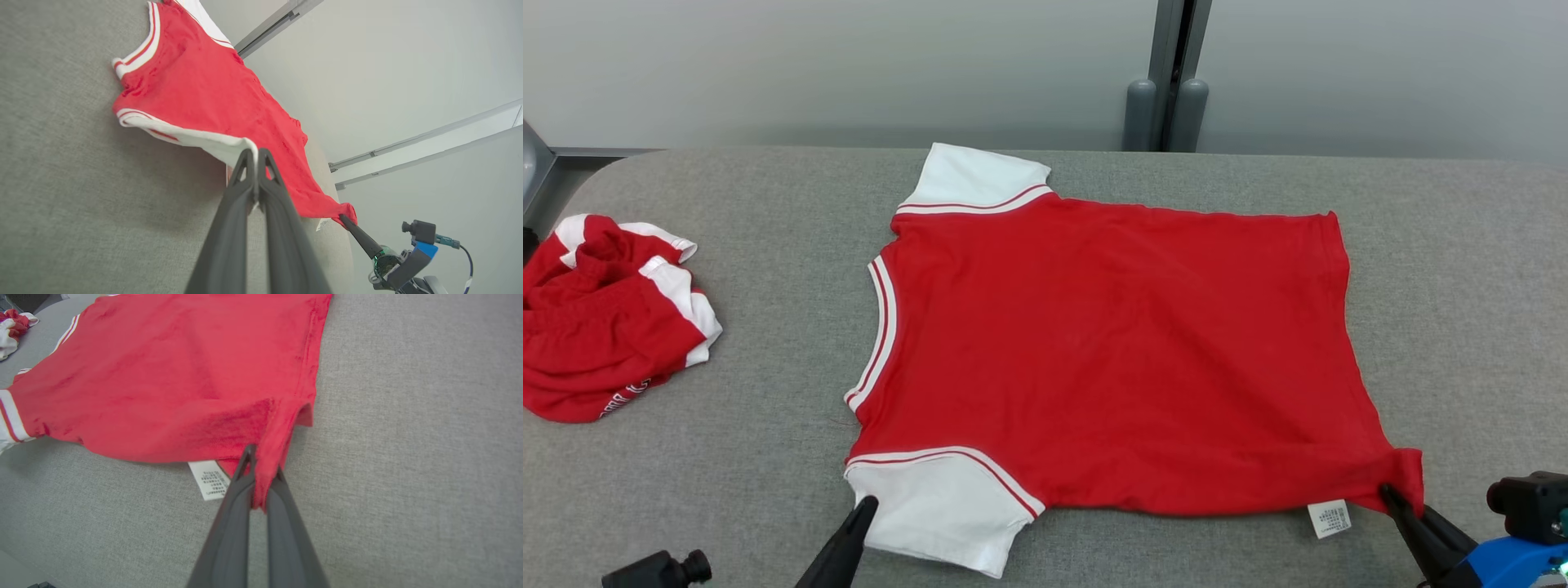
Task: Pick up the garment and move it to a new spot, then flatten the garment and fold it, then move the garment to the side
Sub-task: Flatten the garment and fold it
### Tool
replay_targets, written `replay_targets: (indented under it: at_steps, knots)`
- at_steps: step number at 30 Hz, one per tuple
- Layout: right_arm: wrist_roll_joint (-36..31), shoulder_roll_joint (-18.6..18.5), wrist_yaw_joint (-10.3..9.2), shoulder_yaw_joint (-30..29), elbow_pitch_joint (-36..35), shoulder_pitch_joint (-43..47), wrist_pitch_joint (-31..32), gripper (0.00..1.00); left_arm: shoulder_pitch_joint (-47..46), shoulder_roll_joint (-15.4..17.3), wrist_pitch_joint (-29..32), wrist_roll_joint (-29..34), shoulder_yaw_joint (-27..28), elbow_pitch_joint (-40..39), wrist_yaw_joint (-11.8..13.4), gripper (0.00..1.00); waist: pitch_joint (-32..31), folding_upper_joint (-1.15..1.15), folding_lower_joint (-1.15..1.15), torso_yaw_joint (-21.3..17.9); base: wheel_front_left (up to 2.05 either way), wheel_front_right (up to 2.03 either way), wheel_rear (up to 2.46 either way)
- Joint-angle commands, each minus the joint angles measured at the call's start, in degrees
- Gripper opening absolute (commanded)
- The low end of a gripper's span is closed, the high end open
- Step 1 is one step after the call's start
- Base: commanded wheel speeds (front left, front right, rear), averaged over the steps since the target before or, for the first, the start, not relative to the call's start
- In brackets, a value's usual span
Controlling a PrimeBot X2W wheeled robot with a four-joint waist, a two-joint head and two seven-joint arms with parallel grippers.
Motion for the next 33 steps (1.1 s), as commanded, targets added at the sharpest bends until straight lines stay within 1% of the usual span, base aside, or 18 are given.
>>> replay_targets:
  at_steps: [1,2,4,9,15,18,24,28,33]
  knots:
    - [-0.6,0.2,0.01,-0.4,-0.3,0.2,-0.1,0.0,-1.5,-0.2,-0.2,0.4,0.1,0.3,-0.6,0.0,0.0,0.0,0.0,0.0,0.0,0.0,0.0]
    - [-0.5,0.3,0.01,-0.2,-0.4,-0.2,0.1,0.0,-2.5,-0.5,-0.7,1.0,0.2,0.9,-0.4,0.0,0.1,0.0,0.0,-0.1,0.0,0.0,0.0]
    - [-0.2,0.4,0.02,0.5,-0.8,-1.6,0.3,0.0,-4.9,-1.4,-0.4,1.8,-0.4,2.0,-1.1,0.0,0.4,0.0,0.0,-0.3,0.0,0.0,0.0]
    - [0.9,-1.2,0.02,3.3,0.2,-6.0,0.1,0.0,-12.3,-3.9,-1.0,2.4,0.0,6.4,-2.6,0.0,1.8,0.0,0.0,-0.8,0.0,0.0,0.0]
    - [2.7,-2.2,0.02,5.5,2.8,-11.9,-0.4,0.0,-22.3,-6.4,-1.2,3.3,1.2,15.1,-3.1,0.0,4.2,0.0,0.0,-1.1,0.0,0.0,0.0]
    - [3.4,-2.3,0.02,6.1,4.6,-14.5,-1.1,0.0,-26.9,-7.1,-0.5,3.6,1.3,19.8,-3.0,0.0,5.3,0.0,0.0,-1.5,0.0,0.0,0.0]
    - [4.0,-2.3,0.02,7.2,7.9,-18.8,-3.3,0.0,-34.5,-7.1,2.1,5.8,-0.3,27.9,-2.8,0.0,7.2,0.0,0.0,-2.8,0.0,0.0,0.0]
    - [3.6,-1.4,0.02,6.5,9.8,-20.5,-5.9,0.0,-37.3,-6.9,0.9,8.4,-0.7,31.7,-2.7,0.0,8.1,0.0,0.0,-3.7,0.0,0.0,0.0]
    - [3.3,-1.0,0.02,7.0,11.5,-21.8,-7.5,0.0,-40.3,-7.1,-0.4,11.2,-1.9,35.2,-3.4,0.0,9.0,0.0,0.0,-4.2,0.0,0.0,0.0]
